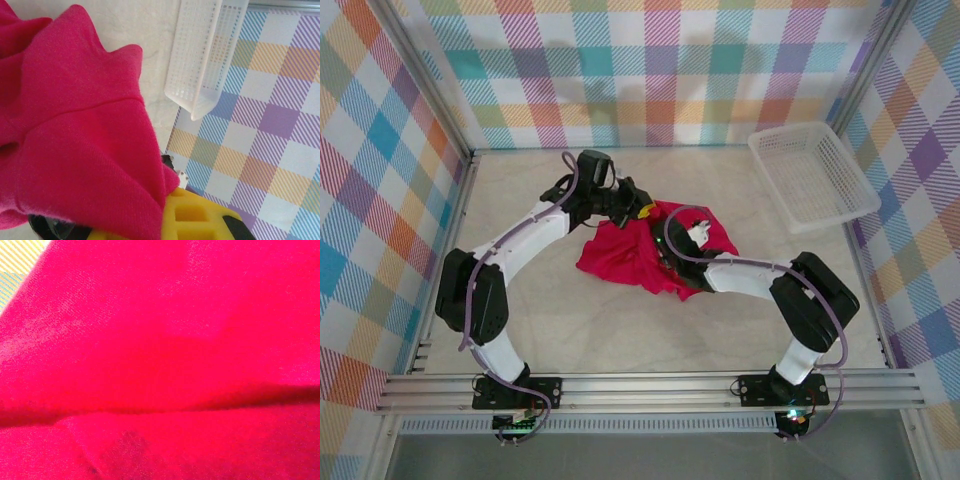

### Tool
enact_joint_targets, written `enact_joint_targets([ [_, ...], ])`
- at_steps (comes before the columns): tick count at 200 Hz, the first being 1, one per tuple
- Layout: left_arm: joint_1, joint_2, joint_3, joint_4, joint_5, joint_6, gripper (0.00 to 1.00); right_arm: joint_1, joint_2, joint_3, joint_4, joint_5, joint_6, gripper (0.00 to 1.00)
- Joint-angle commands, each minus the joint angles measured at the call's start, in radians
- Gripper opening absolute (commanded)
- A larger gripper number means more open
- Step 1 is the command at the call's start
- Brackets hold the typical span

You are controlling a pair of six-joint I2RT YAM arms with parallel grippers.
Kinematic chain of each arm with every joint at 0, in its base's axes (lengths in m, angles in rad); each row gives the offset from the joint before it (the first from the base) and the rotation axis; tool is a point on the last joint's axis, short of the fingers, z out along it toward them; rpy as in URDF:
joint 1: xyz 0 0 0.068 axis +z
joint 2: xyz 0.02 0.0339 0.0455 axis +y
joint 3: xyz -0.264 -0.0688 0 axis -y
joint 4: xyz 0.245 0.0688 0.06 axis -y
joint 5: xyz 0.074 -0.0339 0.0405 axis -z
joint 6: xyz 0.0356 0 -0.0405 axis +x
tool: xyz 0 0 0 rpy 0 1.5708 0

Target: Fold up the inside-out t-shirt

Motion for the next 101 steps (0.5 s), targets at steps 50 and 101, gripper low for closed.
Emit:
enact_joint_targets([
  [50,0.018,-0.038,-0.011,0.008,0.017,0.014,0.0,-0.006,0.028,0.093,0.023,0.036,0.026,0.0],
  [101,0.057,-0.022,0.02,0.0,0.037,0.043,0.0,0.011,-0.153,0.096,-0.255,0.023,-0.145,0.0],
])
